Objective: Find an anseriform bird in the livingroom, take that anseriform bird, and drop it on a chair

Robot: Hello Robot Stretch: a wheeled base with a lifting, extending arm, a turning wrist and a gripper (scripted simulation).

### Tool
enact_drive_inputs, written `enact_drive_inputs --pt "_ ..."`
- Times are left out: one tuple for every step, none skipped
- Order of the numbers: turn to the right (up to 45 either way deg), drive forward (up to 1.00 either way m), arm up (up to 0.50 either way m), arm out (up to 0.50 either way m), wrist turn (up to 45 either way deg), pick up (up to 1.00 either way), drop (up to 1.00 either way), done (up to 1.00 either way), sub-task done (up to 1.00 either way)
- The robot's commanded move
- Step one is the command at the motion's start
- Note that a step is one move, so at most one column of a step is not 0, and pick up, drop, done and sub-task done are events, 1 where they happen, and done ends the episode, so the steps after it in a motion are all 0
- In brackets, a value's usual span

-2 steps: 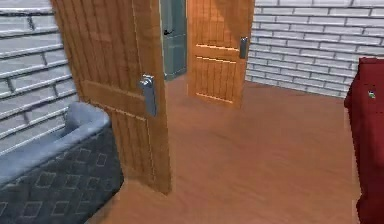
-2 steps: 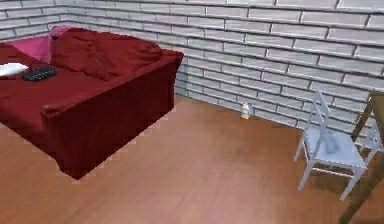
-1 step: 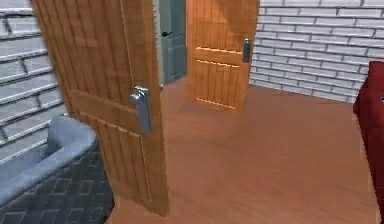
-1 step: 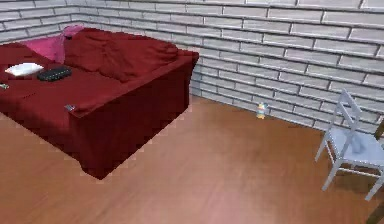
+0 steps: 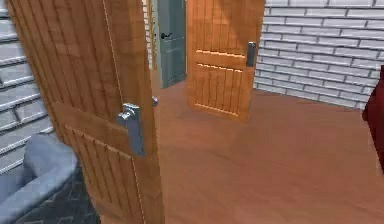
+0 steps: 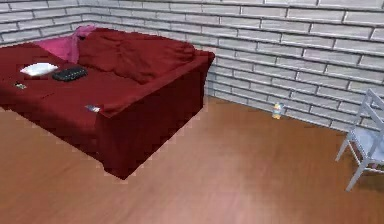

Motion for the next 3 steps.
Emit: enact_drive_inputs --pt "45.0 0.0 0.0 0.0 0.0 0.0 0.0 0.0 0.0" --pt "12.0 0.0 0.0 0.0 0.0 0.0 0.0 0.0 0.0" --pt "0.0 0.3 0.0 0.0 0.0 0.0 0.0 0.0 0.0"
